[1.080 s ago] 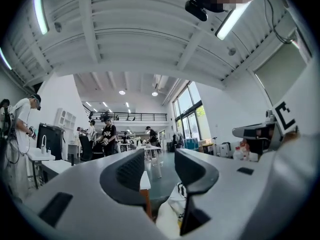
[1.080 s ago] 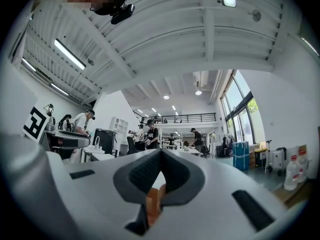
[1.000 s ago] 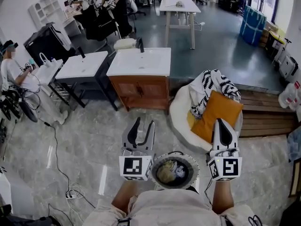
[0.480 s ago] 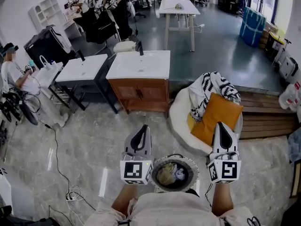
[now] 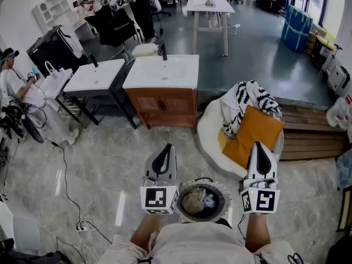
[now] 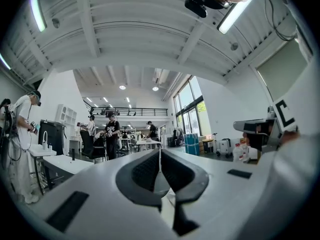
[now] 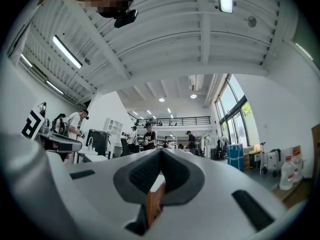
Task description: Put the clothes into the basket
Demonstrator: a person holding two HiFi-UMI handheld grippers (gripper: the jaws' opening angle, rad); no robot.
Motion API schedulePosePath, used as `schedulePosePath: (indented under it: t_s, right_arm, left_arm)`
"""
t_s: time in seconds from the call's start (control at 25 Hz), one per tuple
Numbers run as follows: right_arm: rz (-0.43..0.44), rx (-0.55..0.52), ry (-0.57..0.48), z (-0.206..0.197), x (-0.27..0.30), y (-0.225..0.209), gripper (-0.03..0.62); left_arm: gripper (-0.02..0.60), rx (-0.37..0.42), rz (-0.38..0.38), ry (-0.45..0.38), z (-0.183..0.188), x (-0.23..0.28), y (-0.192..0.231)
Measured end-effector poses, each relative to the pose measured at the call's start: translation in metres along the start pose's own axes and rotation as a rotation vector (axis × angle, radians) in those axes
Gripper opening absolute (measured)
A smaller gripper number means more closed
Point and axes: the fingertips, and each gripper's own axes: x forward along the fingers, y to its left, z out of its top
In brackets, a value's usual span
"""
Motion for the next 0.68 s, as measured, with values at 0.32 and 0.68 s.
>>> schedulePosePath:
  t_s: [0.32, 0.68]
  right_arm:
    - [0.005, 0.000, 0.015, -0.009, 0.005, 0.002, -0.012]
    - [0.015, -0.007, 0.014, -0.011, 0.013, 0.007, -0.012]
  left_arm:
    - [0.014, -0.007, 0.018, -0.002, -0.003, 0.003, 0.005]
    - [0.013, 0.000, 0.030, -0.002, -0.005, 0.007, 0.011]
